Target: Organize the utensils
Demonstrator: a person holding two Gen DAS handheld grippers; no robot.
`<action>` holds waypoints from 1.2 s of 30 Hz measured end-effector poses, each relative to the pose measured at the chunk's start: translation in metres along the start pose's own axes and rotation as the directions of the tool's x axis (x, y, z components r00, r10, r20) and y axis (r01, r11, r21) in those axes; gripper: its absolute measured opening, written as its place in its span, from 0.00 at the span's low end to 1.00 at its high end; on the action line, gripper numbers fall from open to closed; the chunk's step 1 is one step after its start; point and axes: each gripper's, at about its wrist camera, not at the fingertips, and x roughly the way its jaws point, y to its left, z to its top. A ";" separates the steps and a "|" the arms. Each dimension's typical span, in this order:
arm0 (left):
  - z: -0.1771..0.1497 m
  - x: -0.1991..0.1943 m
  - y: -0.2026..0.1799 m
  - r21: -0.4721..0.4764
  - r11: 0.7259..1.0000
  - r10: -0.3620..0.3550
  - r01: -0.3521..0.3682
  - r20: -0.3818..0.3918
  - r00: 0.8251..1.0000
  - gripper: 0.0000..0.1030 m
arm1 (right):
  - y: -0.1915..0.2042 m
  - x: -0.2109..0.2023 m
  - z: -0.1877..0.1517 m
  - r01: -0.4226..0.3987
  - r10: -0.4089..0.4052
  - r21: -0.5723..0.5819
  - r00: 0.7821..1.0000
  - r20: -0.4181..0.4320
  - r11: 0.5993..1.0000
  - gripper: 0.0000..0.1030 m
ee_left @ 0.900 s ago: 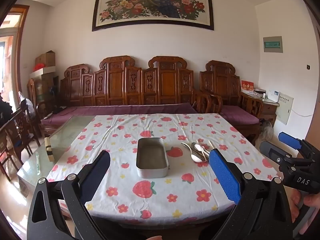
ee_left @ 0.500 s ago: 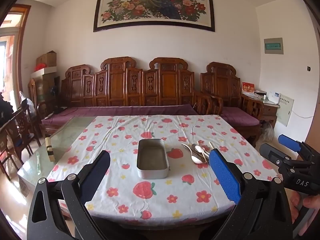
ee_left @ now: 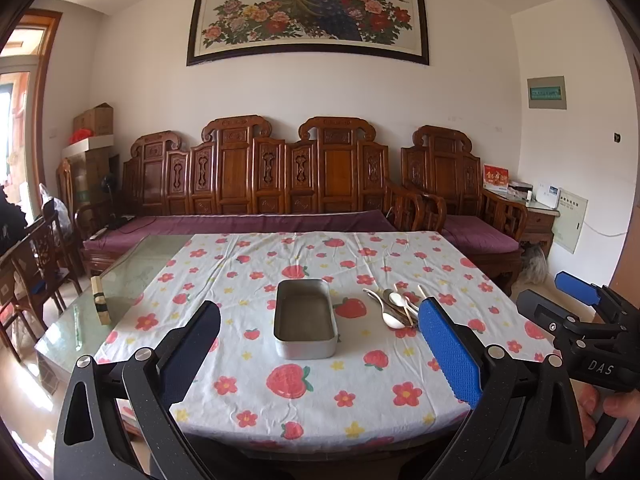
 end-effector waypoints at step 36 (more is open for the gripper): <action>0.013 -0.009 -0.004 0.007 1.000 -0.008 0.008 0.020 1.000 0.93 | 0.000 -0.002 0.000 0.001 -0.001 -0.001 1.000 0.000 1.000 0.98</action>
